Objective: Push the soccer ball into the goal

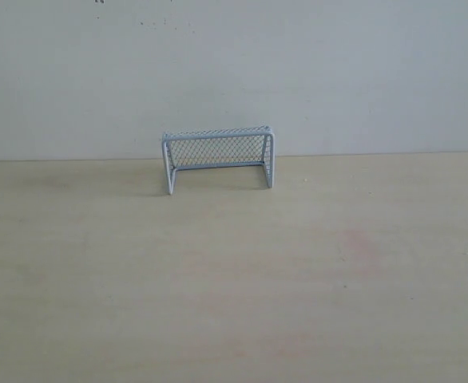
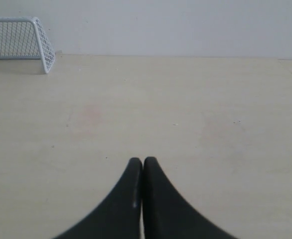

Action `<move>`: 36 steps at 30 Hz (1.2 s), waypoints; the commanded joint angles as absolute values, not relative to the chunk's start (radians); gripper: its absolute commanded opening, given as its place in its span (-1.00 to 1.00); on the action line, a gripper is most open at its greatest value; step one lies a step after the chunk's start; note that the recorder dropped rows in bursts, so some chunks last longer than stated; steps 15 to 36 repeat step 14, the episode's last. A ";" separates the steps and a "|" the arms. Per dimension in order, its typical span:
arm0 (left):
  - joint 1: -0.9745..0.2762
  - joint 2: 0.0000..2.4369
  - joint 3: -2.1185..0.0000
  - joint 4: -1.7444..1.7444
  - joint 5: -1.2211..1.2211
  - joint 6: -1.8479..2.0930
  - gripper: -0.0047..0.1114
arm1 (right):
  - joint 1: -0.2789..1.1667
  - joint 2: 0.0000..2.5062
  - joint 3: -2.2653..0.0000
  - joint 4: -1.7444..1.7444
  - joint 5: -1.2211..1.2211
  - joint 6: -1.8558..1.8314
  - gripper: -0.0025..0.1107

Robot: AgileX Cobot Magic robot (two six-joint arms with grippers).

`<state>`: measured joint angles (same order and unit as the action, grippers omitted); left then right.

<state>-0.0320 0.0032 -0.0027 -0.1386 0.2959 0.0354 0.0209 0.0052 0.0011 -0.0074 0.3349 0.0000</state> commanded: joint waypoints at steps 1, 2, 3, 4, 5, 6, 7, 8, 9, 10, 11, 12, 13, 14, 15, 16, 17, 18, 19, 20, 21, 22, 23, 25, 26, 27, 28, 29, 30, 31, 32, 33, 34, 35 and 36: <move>-0.030 0.000 0.000 -0.142 0.296 0.029 -0.84 | 0.024 0.000 0.000 -0.007 0.326 0.000 -0.96; -0.030 0.000 0.000 -0.142 0.296 0.029 -0.84 | 0.024 0.000 0.000 -0.007 0.326 0.000 -0.96; -0.030 0.000 0.000 -0.142 0.296 0.029 -0.84 | 0.024 0.000 0.000 -0.007 0.326 0.000 -0.96; -0.030 0.000 0.000 -0.142 0.296 0.029 -0.84 | 0.024 0.000 0.000 0.006 0.326 0.000 -0.96; -0.030 0.000 0.000 -0.142 0.296 0.029 -0.84 | 0.024 0.000 0.000 0.013 0.324 0.000 -0.96; -0.030 0.000 0.000 -0.142 0.296 0.029 -0.84 | 0.024 0.000 0.000 0.013 0.324 0.000 -0.96; -0.030 0.000 0.000 -0.142 0.296 0.029 -0.84 | 0.024 0.000 0.000 0.013 0.322 0.000 -0.96; -0.030 0.000 0.000 -0.142 0.296 0.029 -0.84 | 0.024 0.000 0.000 0.013 0.322 0.000 -0.96; -0.030 0.000 0.000 -0.142 0.296 0.029 -0.84 | 0.024 0.000 0.000 0.013 0.322 0.000 -0.96; -0.030 0.000 0.000 -0.142 0.296 0.029 -0.84 | 0.024 0.000 0.000 0.013 0.322 0.000 -0.96; -0.030 0.000 0.000 -0.142 0.296 0.029 -0.84 | 0.024 0.000 0.000 0.013 0.322 0.000 -0.96; -0.030 0.000 0.000 -0.142 0.296 0.029 -0.84 | 0.024 0.000 0.000 0.013 0.322 0.000 -0.96; -0.030 0.000 0.000 -0.142 0.296 0.029 -0.84 | 0.024 0.000 0.000 0.013 0.322 0.000 -0.96; -0.030 0.000 0.000 -0.142 0.296 0.029 -0.84 | 0.024 0.000 0.000 0.013 0.322 0.000 -0.96; -0.030 0.000 0.000 -0.142 0.296 0.029 -0.84 | 0.024 0.000 0.000 0.013 0.322 0.000 -0.96; -0.030 0.000 0.000 -0.142 0.296 0.029 -0.84 | 0.024 0.000 0.000 0.013 0.322 0.000 -0.96; -0.030 0.000 0.000 -0.142 0.296 0.029 -0.84 | 0.024 0.000 0.000 0.013 0.322 0.000 -0.96; -0.030 0.000 0.000 -0.142 0.296 0.029 -0.84 | 0.024 0.000 0.000 0.013 0.322 0.000 -0.96; -0.030 0.000 0.000 -0.142 0.296 0.029 -0.84 | 0.024 0.000 0.000 0.013 0.322 0.000 -0.96; -0.030 0.000 0.000 -0.142 0.296 0.029 -0.84 | 0.024 0.000 0.000 0.013 0.322 0.000 -0.96; -0.030 0.000 0.000 -0.142 0.296 0.029 -0.84 | 0.024 0.000 0.000 0.013 0.322 0.000 -0.96; -0.030 0.000 0.000 -0.142 0.296 0.029 -0.84 | 0.024 0.000 0.000 0.013 0.322 0.000 -0.96; -0.030 0.000 0.000 -0.142 0.296 0.029 -0.84 | 0.024 0.000 0.000 0.013 0.322 0.000 -0.96; -0.030 0.000 0.000 -0.142 0.296 0.029 -0.84 | 0.024 0.000 0.000 0.013 0.322 0.000 -0.96; -0.030 0.000 0.000 -0.142 0.296 0.029 -0.84 | 0.024 0.000 0.000 0.013 0.322 0.000 -0.96; -0.030 0.000 0.000 -0.142 0.296 0.029 -0.84 | 0.024 0.000 0.000 0.013 0.322 0.000 -0.96; -0.030 0.000 0.000 -0.142 0.296 0.029 -0.84 | 0.024 0.000 0.000 0.013 0.322 0.000 -0.96; -0.030 0.000 0.000 -0.142 0.296 0.029 -0.84 | 0.024 0.000 0.000 0.013 0.322 0.000 -0.96; -0.030 0.000 0.000 -0.142 0.296 0.029 -0.84 | 0.024 0.000 0.000 0.013 0.322 0.000 -0.96; -0.030 0.000 0.000 -0.142 0.296 0.029 -0.84 | 0.024 0.000 0.000 0.013 0.322 0.000 -0.96; -0.030 0.000 0.000 -0.142 0.296 0.029 -0.84 | 0.024 0.000 0.000 0.013 0.322 0.000 -0.96; -0.030 0.000 0.000 -0.142 0.296 0.029 -0.84 | 0.024 0.000 0.000 0.013 0.322 0.000 -0.96; -0.030 0.000 0.000 -0.142 0.296 0.029 -0.84 | 0.024 0.000 0.000 0.013 0.322 0.000 -0.96; -0.030 0.000 0.000 -0.142 0.296 0.029 -0.84 | 0.024 0.000 0.000 0.013 0.322 0.000 -0.96; -0.030 0.000 0.000 -0.142 0.296 0.029 -0.84 | 0.024 0.000 0.000 0.013 0.322 0.000 -0.96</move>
